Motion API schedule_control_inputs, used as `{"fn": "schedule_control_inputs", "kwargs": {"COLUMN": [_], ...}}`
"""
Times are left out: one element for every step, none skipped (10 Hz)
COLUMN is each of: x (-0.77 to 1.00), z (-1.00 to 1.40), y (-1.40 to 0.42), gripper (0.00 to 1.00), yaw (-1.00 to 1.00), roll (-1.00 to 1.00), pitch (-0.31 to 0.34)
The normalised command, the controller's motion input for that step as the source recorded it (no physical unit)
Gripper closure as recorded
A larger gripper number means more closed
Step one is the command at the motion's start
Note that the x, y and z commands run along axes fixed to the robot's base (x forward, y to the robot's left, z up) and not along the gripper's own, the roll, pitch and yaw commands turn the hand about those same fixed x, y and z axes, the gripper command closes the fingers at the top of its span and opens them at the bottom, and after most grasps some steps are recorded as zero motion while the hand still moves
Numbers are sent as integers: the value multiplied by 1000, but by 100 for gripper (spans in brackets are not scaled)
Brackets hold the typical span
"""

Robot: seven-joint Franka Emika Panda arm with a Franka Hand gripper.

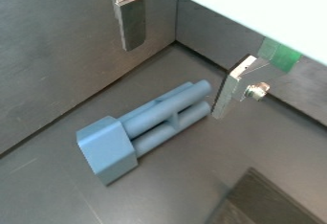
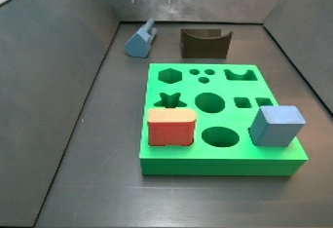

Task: Pick up the 3 prong object. Move up. Place the 3 prong object on the fixture. Regrasp the 3 prong object. Move to above the board. Insert the 3 prong object.
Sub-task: Pick up the 3 prong object.

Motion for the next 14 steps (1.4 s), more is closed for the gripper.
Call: {"fn": "schedule_control_inputs", "kwargs": {"x": [-303, -251, -171, -146, -157, -91, -80, -46, 0, -43, -57, -57, -6, 0], "z": [-360, -366, -269, -209, -400, -366, -394, -477, -471, -420, -483, -457, -426, -303], "y": [23, 0, 11, 29, 0, 71, 100, 94, 117, 114, 63, 49, 9, 0], "gripper": [0, 0, 0, 0, 0, 0, 0, 0, 0, 0, 0, 0, 0, 0], "yaw": [-120, -146, -166, -169, -157, -223, -226, -220, -229, -234, -243, -231, -206, -174], "roll": [0, 0, -14, -19, 0, -39, -121, -176, -189, -217, -183, -183, -169, -200], "pitch": [-80, -110, -119, -103, -141, -129, -219, -279, -274, -296, -284, -310, -356, -426]}}
